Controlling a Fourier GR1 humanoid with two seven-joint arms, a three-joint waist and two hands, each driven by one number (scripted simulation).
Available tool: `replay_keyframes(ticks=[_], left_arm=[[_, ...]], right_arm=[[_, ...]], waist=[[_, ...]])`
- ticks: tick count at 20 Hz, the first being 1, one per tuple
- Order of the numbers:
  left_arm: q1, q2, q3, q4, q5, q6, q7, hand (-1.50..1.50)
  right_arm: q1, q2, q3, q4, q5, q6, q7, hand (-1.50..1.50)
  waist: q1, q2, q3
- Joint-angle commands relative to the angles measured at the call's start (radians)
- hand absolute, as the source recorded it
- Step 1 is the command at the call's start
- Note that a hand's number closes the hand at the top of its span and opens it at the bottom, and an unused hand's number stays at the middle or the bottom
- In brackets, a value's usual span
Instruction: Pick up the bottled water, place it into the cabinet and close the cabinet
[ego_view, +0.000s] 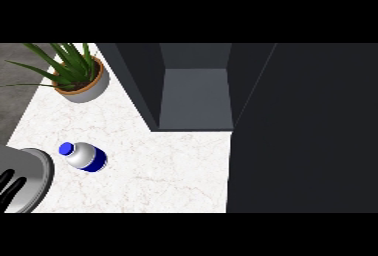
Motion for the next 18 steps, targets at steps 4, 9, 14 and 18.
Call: replay_keyframes(ticks=[4,9,14,18], left_arm=[[0.021,-0.004,0.111,-0.031,0.087,-0.038,-0.037,-1.5],[-0.059,0.016,0.116,0.06,0.022,0.001,0.005,-1.5],[-0.135,0.016,0.105,0.23,-0.08,-0.052,-0.052,-1.5],[-0.183,0.029,0.136,0.384,-0.137,-0.145,-0.146,-1.5]], right_arm=[[0.083,-0.009,-0.059,-0.196,-0.217,-0.002,0.096,-1.5],[0.101,0.024,-0.042,-0.171,-0.196,0.025,0.033,-1.5],[0.133,-0.007,-0.078,-0.214,-0.262,0.047,0.055,-1.5],[0.174,0.003,-0.074,-0.189,-0.254,0.079,0.022,-1.5]], waist=[[0.0,0.0,-0.001],[-0.014,0.005,-0.001],[-0.034,0.006,-0.002],[-0.028,0.005,-0.003]])
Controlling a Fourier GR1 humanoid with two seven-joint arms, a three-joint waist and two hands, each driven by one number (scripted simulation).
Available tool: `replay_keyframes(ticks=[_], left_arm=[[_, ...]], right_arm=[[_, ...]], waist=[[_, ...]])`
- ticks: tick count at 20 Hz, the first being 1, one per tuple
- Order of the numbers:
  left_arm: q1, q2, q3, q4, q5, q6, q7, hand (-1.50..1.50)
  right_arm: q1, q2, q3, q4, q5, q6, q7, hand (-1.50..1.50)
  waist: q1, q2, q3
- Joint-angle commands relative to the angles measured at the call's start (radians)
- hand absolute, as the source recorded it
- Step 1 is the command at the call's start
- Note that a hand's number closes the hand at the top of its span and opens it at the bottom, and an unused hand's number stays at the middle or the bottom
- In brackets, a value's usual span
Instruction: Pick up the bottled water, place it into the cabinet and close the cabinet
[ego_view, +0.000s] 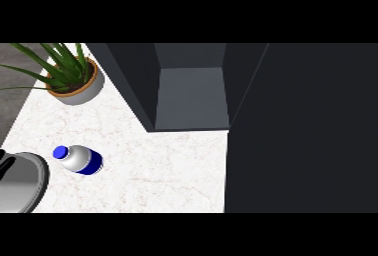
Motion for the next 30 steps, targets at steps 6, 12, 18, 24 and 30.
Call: replay_keyframes(ticks=[6,12,18,24,30], left_arm=[[-0.164,-0.03,-0.042,0.295,-0.243,-0.08,-0.186,-1.5],[-0.269,-0.029,-0.048,0.507,-0.364,-0.076,-0.296,-1.5],[-0.318,-0.006,-0.013,0.669,-0.414,-0.06,-0.378,-1.5],[-0.4,-0.012,-0.06,0.851,-0.502,-0.047,-0.431,-1.5],[-0.458,-0.021,-0.05,1.086,-0.582,-0.015,-0.626,-1.5]], right_arm=[[0.127,0.018,-0.028,-0.152,-0.17,0.05,-0.006,-1.5],[0.127,-0.005,-0.049,-0.146,-0.21,0.064,-0.007,-1.5],[0.172,0.01,-0.05,-0.168,-0.207,0.078,-0.032,-1.5],[0.128,-0.023,-0.069,-0.149,-0.236,0.056,-0.021,-1.5],[0.209,-0.039,-0.1,-0.149,-0.276,0.116,-0.07,-1.5]], waist=[[-0.006,0.002,0.0],[-0.005,0.003,0.0],[0.003,0.002,0.0],[0.007,0.006,-0.001],[-0.01,0.005,-0.002]])
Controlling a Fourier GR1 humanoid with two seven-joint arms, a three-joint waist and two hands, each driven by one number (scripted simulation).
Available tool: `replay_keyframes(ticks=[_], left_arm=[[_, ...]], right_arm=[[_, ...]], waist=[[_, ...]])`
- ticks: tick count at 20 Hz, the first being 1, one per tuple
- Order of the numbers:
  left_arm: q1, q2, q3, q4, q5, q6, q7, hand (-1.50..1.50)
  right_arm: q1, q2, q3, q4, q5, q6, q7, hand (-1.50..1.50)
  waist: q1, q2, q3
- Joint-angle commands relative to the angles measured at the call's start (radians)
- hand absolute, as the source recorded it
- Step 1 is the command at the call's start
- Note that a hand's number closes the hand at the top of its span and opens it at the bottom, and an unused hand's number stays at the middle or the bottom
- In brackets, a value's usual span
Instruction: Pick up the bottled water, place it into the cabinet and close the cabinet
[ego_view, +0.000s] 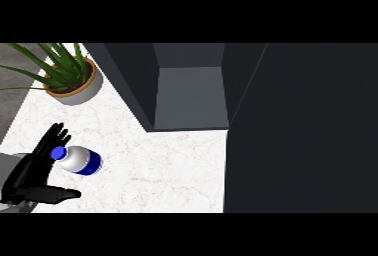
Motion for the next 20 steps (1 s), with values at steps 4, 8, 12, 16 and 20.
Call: replay_keyframes(ticks=[4,8,12,16,20], left_arm=[[-0.092,-0.018,-0.008,0.217,-0.083,0.066,-0.128,-1.5],[-0.118,0.006,0.033,0.363,-0.059,0.024,-0.214,-1.5],[-0.159,-0.015,0.017,0.504,-0.074,-0.033,-0.311,-1.5],[-0.217,0.008,0.011,0.585,-0.079,-0.103,-0.362,-1.5],[-0.239,0.015,0.012,0.635,-0.071,-0.148,-0.402,-1.5]], right_arm=[[0.099,0.001,-0.013,-0.212,-0.182,-0.008,0.063,-1.5],[0.122,-0.016,-0.027,-0.193,-0.198,0.015,0.033,-1.5],[0.115,-0.015,-0.038,-0.154,-0.173,0.02,-0.008,-1.5],[0.145,-0.018,-0.019,-0.177,-0.186,0.01,-0.001,-1.5],[0.17,-0.025,-0.03,-0.186,-0.198,0.009,-0.017,-1.5]], waist=[[-0.003,-0.001,0.0],[-0.003,0.0,-0.001],[-0.004,0.003,-0.001],[-0.006,0.004,-0.002],[-0.006,0.003,-0.002]])
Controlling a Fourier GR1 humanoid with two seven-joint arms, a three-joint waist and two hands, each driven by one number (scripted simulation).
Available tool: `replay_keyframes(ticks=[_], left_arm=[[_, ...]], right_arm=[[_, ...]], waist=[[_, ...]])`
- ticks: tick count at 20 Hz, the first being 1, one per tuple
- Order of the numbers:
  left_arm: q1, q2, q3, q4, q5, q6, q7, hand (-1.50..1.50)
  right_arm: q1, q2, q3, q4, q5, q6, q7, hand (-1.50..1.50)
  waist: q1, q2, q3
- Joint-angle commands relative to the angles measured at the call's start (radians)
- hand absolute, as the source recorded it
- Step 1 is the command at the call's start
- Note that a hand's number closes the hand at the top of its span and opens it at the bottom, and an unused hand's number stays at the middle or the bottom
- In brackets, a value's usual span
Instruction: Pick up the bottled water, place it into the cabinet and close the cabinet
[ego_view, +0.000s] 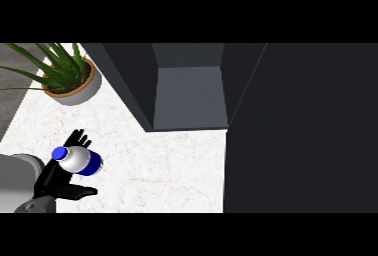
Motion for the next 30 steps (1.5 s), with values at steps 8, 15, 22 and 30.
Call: replay_keyframes(ticks=[8,15,22,30], left_arm=[[-0.046,-0.044,0.037,0.128,0.094,-0.189,-0.092,1.5],[-0.047,-0.06,0.05,0.125,0.105,-0.09,-0.145,1.5],[-0.046,-0.076,0.094,0.04,0.163,0.028,-0.162,1.5],[-0.049,-0.165,-0.008,-0.157,0.141,0.102,-0.032,1.5]], right_arm=[[0.072,-0.027,-0.077,-0.131,-0.138,0.003,-0.015,-1.5],[0.122,-0.01,-0.065,-0.178,-0.129,-0.01,-0.015,-1.5],[0.135,-0.039,-0.079,-0.206,-0.165,-0.025,-0.013,-1.5],[0.141,-0.026,-0.07,-0.187,-0.136,-0.047,-0.012,-1.5]], waist=[[0.005,-0.002,0.0],[0.01,-0.002,0.0],[0.028,-0.006,0.002],[0.039,-0.011,0.005]])
